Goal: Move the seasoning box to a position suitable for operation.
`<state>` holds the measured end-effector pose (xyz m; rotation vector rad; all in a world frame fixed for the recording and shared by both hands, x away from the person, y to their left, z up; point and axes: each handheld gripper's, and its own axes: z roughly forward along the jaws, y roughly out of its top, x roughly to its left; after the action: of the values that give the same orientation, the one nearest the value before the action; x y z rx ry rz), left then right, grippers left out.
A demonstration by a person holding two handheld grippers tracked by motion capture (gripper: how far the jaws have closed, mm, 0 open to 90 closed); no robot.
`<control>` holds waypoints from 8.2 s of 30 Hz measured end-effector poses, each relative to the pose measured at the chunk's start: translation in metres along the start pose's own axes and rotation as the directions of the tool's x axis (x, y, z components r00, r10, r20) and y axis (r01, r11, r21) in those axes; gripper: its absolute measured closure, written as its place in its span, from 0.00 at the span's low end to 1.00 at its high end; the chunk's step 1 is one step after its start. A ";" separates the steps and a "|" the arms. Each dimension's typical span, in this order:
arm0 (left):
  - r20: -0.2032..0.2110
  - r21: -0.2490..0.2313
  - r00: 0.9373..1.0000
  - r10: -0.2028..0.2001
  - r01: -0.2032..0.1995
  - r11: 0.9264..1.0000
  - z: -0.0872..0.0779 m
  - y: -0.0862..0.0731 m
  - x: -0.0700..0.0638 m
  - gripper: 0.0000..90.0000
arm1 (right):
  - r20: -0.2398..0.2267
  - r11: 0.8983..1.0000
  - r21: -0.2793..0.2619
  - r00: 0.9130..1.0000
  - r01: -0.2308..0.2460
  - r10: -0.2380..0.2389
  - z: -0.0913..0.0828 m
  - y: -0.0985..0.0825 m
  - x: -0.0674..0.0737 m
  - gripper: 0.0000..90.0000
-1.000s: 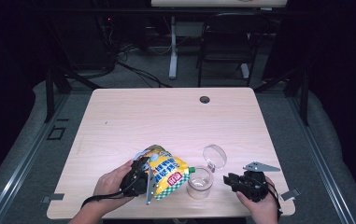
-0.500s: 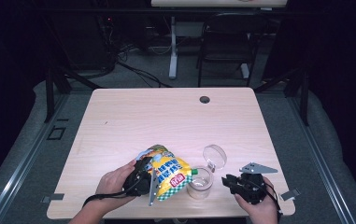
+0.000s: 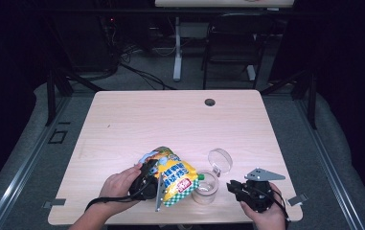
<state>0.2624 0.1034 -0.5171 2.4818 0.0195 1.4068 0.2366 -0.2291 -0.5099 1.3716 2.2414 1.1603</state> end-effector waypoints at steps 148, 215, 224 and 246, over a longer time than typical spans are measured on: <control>-0.133 0.037 0.972 0.195 -0.192 0.981 -0.001 0.014 0.000 0.70 | 0.048 0.896 0.029 0.894 0.444 -0.445 0.020 0.029 0.067 0.77; -0.131 0.066 0.950 0.283 -0.277 0.959 -0.003 0.022 0.007 0.70 | 0.227 0.589 0.105 0.557 0.801 -0.799 0.037 0.019 0.100 0.81; -0.141 0.080 0.939 0.315 -0.306 0.949 -0.004 0.026 0.009 0.72 | 0.237 0.609 0.077 0.579 0.790 -0.780 0.037 0.016 0.099 0.83; -0.172 0.089 0.924 0.341 -0.330 0.940 -0.005 0.030 0.011 0.72 | 0.252 0.619 0.064 0.588 0.783 -0.769 0.037 0.014 0.095 0.84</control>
<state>0.2602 0.0770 -0.4984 2.4765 -0.3484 1.7938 0.2183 -0.1272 -0.5069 0.3336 2.1869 0.6515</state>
